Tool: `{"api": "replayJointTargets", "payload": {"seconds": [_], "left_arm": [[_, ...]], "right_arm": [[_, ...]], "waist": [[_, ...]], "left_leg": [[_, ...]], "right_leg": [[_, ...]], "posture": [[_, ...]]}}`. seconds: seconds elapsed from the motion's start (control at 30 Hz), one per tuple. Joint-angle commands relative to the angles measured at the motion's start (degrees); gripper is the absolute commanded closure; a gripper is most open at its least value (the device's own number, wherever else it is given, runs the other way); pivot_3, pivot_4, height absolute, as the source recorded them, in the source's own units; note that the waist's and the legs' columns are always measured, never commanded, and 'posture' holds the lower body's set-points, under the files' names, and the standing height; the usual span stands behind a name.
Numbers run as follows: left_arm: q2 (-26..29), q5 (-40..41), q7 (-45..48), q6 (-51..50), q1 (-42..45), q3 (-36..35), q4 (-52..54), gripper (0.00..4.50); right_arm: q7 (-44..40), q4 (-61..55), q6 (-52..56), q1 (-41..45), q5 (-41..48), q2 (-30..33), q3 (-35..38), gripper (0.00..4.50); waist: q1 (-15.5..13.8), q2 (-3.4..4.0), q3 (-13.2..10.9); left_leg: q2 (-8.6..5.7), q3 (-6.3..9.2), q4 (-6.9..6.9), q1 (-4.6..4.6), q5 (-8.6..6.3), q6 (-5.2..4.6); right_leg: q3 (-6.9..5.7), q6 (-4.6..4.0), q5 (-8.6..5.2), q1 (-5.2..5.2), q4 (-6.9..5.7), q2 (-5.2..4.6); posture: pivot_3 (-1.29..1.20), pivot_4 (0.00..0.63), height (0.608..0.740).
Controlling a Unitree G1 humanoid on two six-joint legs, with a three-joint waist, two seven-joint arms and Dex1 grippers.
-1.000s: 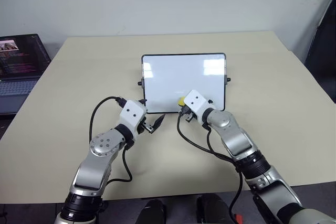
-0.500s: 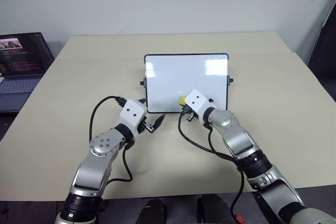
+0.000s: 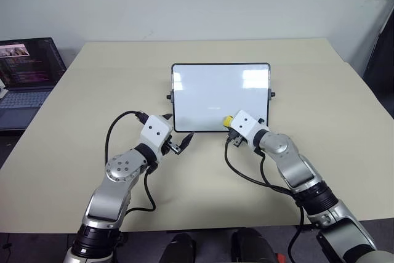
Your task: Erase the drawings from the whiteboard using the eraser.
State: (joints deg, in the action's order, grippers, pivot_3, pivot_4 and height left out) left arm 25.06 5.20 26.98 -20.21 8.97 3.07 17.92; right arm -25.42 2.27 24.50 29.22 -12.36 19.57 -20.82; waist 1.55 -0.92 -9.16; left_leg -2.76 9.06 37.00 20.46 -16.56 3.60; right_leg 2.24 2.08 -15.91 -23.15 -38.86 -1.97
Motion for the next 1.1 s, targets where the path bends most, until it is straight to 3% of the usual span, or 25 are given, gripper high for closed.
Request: {"api": "replayJointTargets", "payload": {"seconds": [0.03,0.47,0.83,1.1], "left_arm": [[0.44,-0.33,0.26,2.27,0.6,-0.7,0.3,0.0],[0.77,-0.01,1.41,3.97,-0.37,-0.76,-0.44,0.0],[0.18,0.32,2.48,4.69,-0.53,-0.03,-0.92,0.0],[-0.55,0.2,2.71,4.58,0.76,0.63,-1.76,0.0]], "right_arm": [[1.08,0.23,2.97,0.3,0.06,0.3,3.68,3.46],[-1.45,-14.2,14.81,0.4,7.82,-1.68,11.53,3.46],[-0.24,-26.84,33.46,-2.03,11.3,4.14,20.38,3.46],[4.16,-28.63,45.55,-6.49,12.35,4.08,26.99,3.46]], "waist": [[0.0,-0.01,-0.01],[0.09,0.0,-0.07],[0.03,0.01,-0.08],[0.0,0.0,-0.08]], "left_leg": [[0.0,0.0,0.0,0.0,0.0,0.0],[0.01,0.1,-0.04,0.2,0.07,0.15],[0.02,0.13,-0.12,0.36,0.03,0.19],[0.02,0.08,-0.11,0.37,0.03,0.18]], "right_leg": [[0.0,0.0,0.0,0.0,0.0,0.0],[0.02,-0.01,0.01,-0.15,0.04,0.0],[0.0,-0.01,0.01,-0.17,0.36,-0.04],[0.0,-0.01,0.0,-0.16,0.34,-0.04]], "posture": [[0.0,0.15,0.74],[0.0,0.15,0.74],[0.0,0.15,0.74],[0.0,0.15,0.74]]}}
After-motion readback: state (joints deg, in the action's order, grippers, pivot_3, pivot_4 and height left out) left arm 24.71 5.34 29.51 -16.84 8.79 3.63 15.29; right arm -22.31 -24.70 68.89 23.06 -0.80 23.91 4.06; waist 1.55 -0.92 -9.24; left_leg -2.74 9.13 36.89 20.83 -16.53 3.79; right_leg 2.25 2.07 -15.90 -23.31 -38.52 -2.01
